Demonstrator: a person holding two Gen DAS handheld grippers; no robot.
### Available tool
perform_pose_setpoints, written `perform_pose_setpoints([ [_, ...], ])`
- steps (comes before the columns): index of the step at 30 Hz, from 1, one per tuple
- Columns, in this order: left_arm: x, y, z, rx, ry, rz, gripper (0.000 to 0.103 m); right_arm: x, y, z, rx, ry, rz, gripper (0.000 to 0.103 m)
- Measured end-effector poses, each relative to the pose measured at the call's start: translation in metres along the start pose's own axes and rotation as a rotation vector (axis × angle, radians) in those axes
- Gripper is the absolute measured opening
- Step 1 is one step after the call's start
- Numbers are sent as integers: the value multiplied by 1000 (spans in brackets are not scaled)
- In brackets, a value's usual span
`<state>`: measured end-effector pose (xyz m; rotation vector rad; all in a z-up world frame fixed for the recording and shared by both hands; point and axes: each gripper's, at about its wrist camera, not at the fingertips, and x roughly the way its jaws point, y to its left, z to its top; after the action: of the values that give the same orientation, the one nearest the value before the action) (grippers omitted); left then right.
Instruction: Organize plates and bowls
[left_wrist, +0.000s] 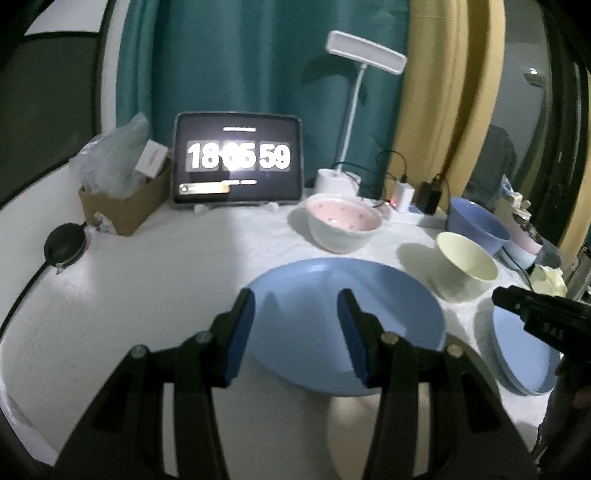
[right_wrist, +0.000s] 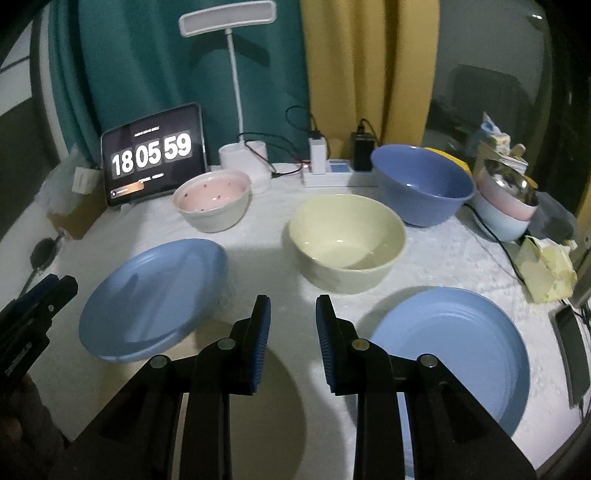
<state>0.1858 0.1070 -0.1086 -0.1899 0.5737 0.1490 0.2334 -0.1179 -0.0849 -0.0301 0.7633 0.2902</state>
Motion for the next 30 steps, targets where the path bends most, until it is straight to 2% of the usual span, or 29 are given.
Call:
perform_pose_setpoints([
  [15,33,40,-1,-51,70,50,48,37,38,13,-23,57,60,27],
  [30,71,48,-10,-87,226,24,48,70,52,12,-21,122,100,27],
])
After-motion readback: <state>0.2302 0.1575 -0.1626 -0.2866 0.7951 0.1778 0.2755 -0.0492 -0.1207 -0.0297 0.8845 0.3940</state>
